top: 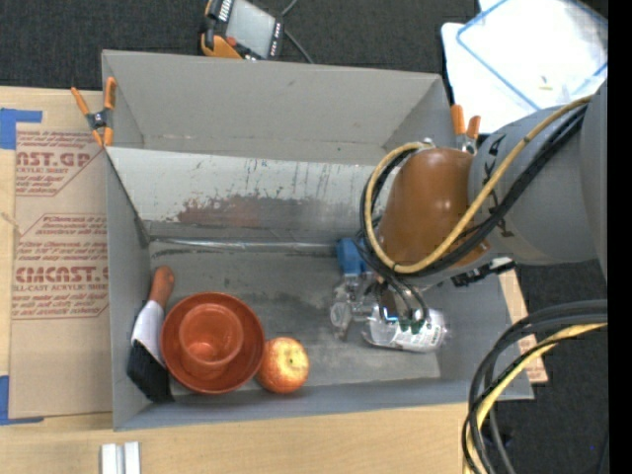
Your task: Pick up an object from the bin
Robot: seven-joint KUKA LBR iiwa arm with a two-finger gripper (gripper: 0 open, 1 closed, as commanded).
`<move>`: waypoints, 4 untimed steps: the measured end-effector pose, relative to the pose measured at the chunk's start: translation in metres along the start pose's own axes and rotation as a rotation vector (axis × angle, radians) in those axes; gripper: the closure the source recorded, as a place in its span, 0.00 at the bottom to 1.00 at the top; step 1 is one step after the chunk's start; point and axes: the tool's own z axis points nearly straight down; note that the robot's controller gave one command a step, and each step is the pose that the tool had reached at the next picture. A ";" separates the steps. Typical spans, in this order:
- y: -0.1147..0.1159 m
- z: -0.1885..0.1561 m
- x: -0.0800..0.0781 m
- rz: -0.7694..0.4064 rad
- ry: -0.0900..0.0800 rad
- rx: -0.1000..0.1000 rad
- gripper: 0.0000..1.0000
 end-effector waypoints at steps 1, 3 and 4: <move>-0.003 0.010 -0.001 0.201 0.004 -0.002 1.00; -0.011 0.001 -0.002 0.097 0.003 -0.004 1.00; -0.019 -0.003 -0.002 0.178 0.001 -0.003 1.00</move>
Offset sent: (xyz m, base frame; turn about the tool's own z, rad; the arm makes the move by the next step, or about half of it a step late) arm 0.0083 -0.0185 0.0169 -0.0853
